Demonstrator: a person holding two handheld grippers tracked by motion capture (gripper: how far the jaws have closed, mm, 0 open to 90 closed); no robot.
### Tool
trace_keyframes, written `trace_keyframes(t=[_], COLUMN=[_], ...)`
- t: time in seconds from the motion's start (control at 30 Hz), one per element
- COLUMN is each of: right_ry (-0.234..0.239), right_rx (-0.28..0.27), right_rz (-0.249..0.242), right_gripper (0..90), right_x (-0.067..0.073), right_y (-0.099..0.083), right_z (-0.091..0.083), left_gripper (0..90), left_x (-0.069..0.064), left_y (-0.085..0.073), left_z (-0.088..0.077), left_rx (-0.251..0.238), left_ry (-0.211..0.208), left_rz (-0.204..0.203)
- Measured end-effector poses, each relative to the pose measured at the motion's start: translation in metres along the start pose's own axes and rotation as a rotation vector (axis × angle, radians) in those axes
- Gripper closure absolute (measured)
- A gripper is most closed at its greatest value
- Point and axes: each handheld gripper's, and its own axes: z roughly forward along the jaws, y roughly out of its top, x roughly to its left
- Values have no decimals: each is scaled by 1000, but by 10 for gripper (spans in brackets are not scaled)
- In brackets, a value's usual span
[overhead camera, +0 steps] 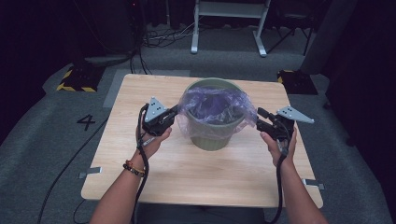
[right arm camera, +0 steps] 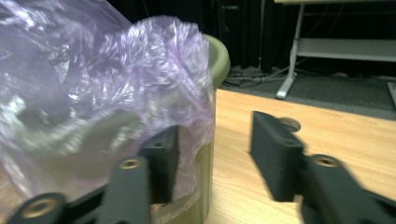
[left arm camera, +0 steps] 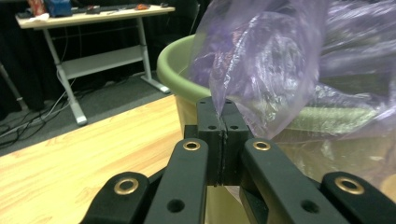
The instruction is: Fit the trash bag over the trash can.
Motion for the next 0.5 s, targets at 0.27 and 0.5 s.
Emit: trace_keyframes(t=[0.27,0.5], right_ry=[48,36], right_rx=[11,62], right_rz=[-105,-176], right_gripper=[326,287], right_x=[-6,-12], right_y=[14,13], right_z=[-30,-47], left_gripper=[894,894], left_x=[-2,0], left_y=[3,2], left_z=[-8,-8], left_rx=[2,8], left_ry=[2,0], left_rz=[39,39])
